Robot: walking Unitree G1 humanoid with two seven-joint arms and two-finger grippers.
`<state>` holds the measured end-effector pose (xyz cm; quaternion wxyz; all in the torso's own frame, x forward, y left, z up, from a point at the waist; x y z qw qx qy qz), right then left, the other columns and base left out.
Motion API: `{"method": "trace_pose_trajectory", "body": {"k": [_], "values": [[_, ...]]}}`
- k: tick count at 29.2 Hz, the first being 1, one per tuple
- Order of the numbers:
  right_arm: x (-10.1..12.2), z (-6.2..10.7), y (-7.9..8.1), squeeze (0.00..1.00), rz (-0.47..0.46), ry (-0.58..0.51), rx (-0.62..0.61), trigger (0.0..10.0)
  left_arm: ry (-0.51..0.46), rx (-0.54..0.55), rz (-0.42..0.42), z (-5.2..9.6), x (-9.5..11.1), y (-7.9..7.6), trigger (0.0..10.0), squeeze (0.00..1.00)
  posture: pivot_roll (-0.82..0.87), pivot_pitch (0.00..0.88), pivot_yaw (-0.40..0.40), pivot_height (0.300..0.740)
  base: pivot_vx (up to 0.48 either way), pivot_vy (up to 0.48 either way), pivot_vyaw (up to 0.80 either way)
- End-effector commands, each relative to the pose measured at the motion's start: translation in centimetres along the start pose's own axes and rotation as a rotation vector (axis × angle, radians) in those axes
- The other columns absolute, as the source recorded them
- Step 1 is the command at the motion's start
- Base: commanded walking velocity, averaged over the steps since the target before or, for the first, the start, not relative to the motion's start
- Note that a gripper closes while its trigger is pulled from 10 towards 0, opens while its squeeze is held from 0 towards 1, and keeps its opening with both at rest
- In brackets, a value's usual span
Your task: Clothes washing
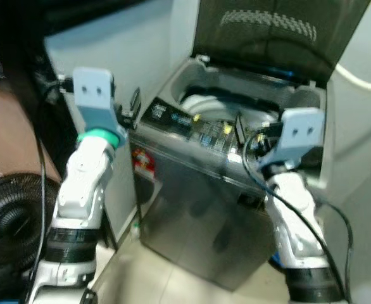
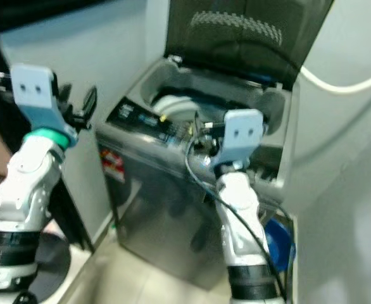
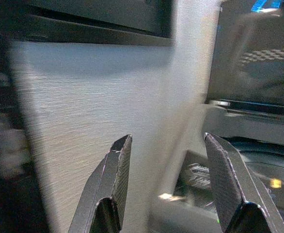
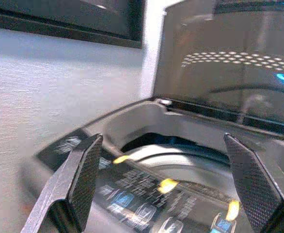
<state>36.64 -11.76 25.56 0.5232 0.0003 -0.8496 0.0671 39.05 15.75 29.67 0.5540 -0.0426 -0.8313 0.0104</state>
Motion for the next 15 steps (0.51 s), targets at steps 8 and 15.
{"method": "trace_pose_trajectory", "body": {"k": [8,15], "values": [[-0.1,0.19,-0.41,0.0,-0.005,0.002,-0.003,10.0,0.008,-0.011,0.005,0.1,-0.35,-0.51,10.0,0.0,0.08,0.0,0.016,0.74,-0.035,0.0,0.0],[-0.25,0.25,-0.3,0.0,-0.002,0.007,0.005,10.0,0.012,0.002,-0.019,0.05,-0.55,-0.28,10.0,0.0,0.08,0.0,0.017,0.74,0.0,0.0,0.0]]}}
Point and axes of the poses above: a point about 5 cm out from each wrist's last joint towards the gripper, its own z axis pointing back from the gripper into the wrist, its own x axis along the axis of the wrist's last joint, y = z × x, the point moved 5 cm from there along -z, pointing out of the wrist towards the gripper, and after that the axes turned 4 degrees about z, right-handed, at the moved point
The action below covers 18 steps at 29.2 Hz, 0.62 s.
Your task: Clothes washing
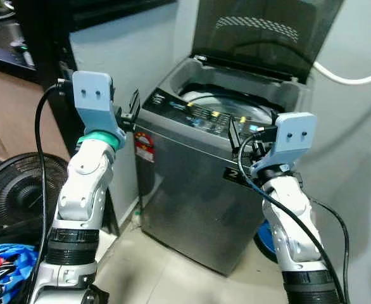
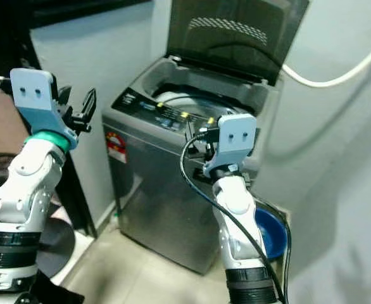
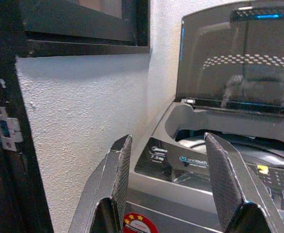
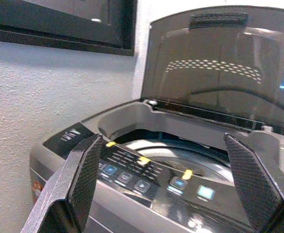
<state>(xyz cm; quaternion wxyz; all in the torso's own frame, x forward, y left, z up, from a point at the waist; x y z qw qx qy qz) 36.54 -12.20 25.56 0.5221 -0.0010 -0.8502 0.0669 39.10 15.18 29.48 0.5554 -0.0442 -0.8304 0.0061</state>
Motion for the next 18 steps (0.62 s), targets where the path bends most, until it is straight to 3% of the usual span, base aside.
{"method": "trace_pose_trajectory", "body": {"k": [1,4,18], "values": [[-0.34,0.14,0.25,0.0,0.009,0.012,0.014,10.0,0.009,0.015,-0.021,0.02,-0.35,0.37,10.0,0.0,0.08,0.0,0.018,0.74,0.337,0.0,0.0],[-0.72,0.31,0.75,0.0,0.058,0.022,0.046,10.0,0.011,0.02,-0.034,0.01,-0.44,0.48,10.0,0.0,0.08,0.0,0.017,0.74,0.361,0.0,0.43],[-0.86,0.36,0.61,0.0,0.061,0.028,0.042,10.0,0.022,0.03,-0.043,0.01,-0.72,0.62,10.0,0.0,0.07,0.0,0.019,0.74,0.369,0.0,0.79]]}}
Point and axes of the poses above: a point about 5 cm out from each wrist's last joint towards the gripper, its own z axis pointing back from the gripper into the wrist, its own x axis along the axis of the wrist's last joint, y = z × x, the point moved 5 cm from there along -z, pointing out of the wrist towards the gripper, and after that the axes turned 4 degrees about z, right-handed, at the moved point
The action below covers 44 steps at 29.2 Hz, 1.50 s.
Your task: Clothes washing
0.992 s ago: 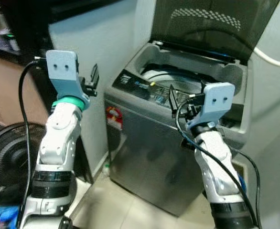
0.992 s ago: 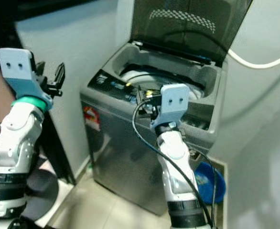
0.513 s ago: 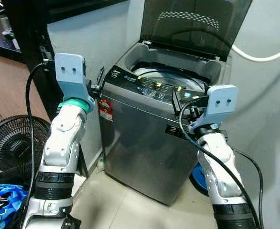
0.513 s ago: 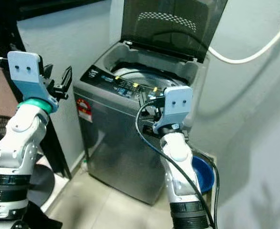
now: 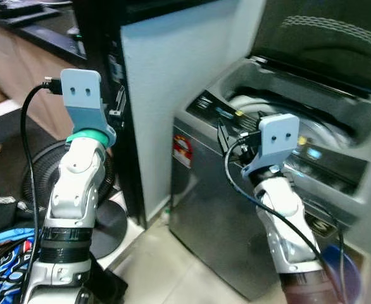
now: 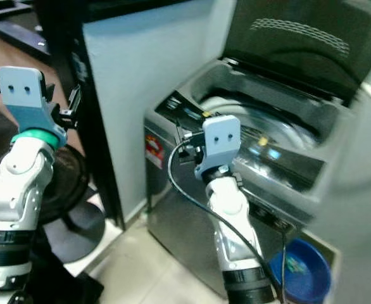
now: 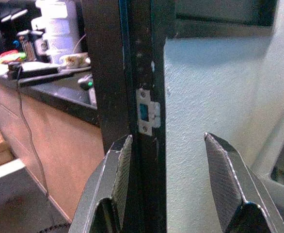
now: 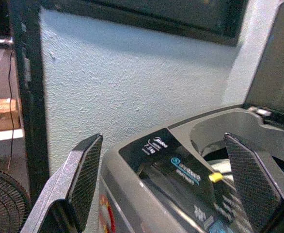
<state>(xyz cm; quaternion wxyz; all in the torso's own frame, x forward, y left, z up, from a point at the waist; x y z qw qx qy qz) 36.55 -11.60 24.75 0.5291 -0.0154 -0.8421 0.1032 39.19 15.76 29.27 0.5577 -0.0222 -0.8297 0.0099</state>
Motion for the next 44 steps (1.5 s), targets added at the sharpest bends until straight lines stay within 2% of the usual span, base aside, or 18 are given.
{"method": "trace_pose_trajectory", "body": {"k": [1,8,11,15,19,44], "values": [[-0.18,0.09,-0.06,0.0,-0.001,0.006,-0.006,10.0,0.02,-0.001,-0.012,-0.01,-0.6,0.0,10.0,0.0,0.07,0.0,0.02,0.74,0.322,0.0,0.8],[-0.15,0.09,-0.05,0.0,-0.009,0.003,-0.005,10.0,0.023,0.004,-0.008,-0.04,-0.68,0.04,10.0,0.0,0.07,0.0,0.02,0.74,0.289,0.0,0.8],[-0.34,0.03,-0.48,0.0,-0.085,0.018,-0.035,10.0,0.024,-0.006,-0.007,0.01,-0.68,-0.13,10.0,0.0,0.08,0.0,0.02,0.74,0.0,0.0,0.0],[-0.39,0.03,-0.88,0.0,-0.115,0.021,-0.053,10.0,0.029,-0.016,-0.011,0.09,-0.76,-0.34,10.0,0.0,0.08,0.0,0.021,0.74,0.0,0.0,0.0],[-0.43,0.03,-0.88,0.0,-0.107,0.021,-0.051,10.0,0.028,-0.017,-0.012,0.11,-0.76,-0.37,10.0,0.0,0.08,0.0,0.021,0.74,0.0,0.0,0.0],[-0.51,0.02,-0.31,0.0,-0.09,0.021,-0.011,10.0,0.037,-0.018,-0.018,0.1,-1.02,-0.37,10.0,0.0,0.08,0.0,0.018,0.74,0.0,0.0,0.79]]}}
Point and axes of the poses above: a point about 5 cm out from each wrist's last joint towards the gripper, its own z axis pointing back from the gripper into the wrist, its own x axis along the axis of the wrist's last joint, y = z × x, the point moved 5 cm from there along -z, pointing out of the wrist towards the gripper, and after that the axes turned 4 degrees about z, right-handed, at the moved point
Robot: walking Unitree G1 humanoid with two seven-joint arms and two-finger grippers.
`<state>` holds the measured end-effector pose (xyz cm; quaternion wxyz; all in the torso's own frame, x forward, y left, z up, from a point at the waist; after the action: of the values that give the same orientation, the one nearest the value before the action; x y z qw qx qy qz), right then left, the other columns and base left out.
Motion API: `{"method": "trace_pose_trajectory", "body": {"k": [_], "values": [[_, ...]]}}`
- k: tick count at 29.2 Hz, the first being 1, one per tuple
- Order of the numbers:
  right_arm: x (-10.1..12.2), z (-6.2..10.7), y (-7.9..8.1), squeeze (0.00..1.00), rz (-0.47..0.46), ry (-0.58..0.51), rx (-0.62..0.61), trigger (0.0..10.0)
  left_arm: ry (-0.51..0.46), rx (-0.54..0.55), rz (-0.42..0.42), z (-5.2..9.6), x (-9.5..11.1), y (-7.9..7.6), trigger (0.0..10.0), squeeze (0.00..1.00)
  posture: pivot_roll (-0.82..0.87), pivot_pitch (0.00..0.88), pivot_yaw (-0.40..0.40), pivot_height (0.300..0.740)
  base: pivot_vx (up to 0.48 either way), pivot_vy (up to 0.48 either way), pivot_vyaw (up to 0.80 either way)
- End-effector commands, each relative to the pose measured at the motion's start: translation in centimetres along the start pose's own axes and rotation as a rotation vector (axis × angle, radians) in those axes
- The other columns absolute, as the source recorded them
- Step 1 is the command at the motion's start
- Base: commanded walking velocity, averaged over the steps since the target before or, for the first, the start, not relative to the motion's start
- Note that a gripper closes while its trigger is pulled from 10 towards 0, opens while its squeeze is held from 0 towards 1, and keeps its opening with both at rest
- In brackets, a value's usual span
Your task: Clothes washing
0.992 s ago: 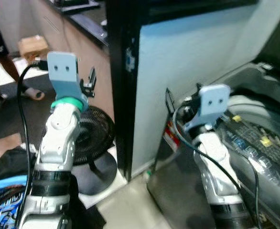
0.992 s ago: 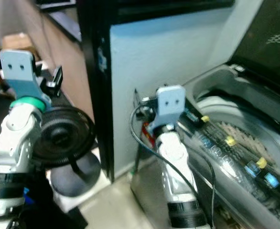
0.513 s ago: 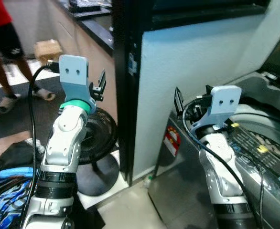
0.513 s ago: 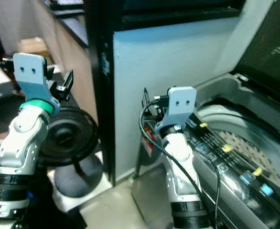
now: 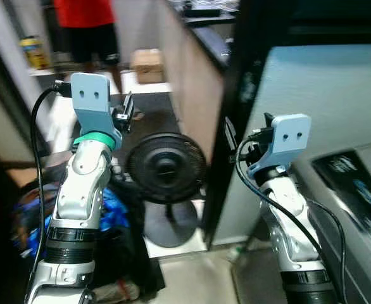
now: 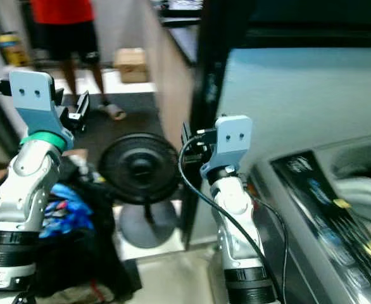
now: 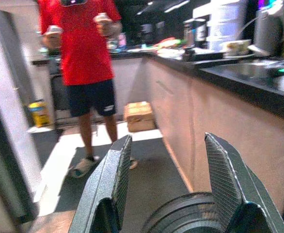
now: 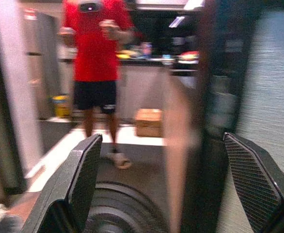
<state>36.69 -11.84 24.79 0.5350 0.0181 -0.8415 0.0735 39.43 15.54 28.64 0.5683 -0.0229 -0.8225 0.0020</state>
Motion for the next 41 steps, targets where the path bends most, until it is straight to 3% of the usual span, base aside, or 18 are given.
{"method": "trace_pose_trajectory", "body": {"k": [1,27,41], "values": [[-0.44,0.13,-0.1,0.0,-0.001,0.016,0.002,10.0,0.011,-0.005,-0.01,0.07,-0.33,-0.19,10.0,0.0,0.08,0.0,0.018,0.74,0.0,0.0,0.79],[-0.4,0.26,0.55,0.0,-0.013,0.013,0.039,10.0,0.024,0.011,-0.018,0.02,-0.71,0.1,10.0,0.0,0.08,0.0,0.018,0.74,0.0,0.0,0.79],[-0.49,0.32,0.7,0.0,-0.016,0.018,0.033,10.0,0.025,0.018,-0.025,0.01,-0.88,0.2,10.0,0.0,0.07,0.0,0.019,0.74,0.395,0.0,0.0]]}}
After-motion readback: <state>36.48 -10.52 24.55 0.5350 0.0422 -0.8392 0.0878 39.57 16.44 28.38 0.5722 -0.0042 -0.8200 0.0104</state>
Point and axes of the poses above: a point about 5 cm out from each wrist's last joint towards the gripper, its own z axis pointing back from the gripper into the wrist, its own x axis along the axis of the wrist's last joint, y = z × x, the point moved 5 cm from there along -z, pointing out of the wrist towards the gripper, and after that the axes turned 4 degrees about z, right-handed, at the moved point
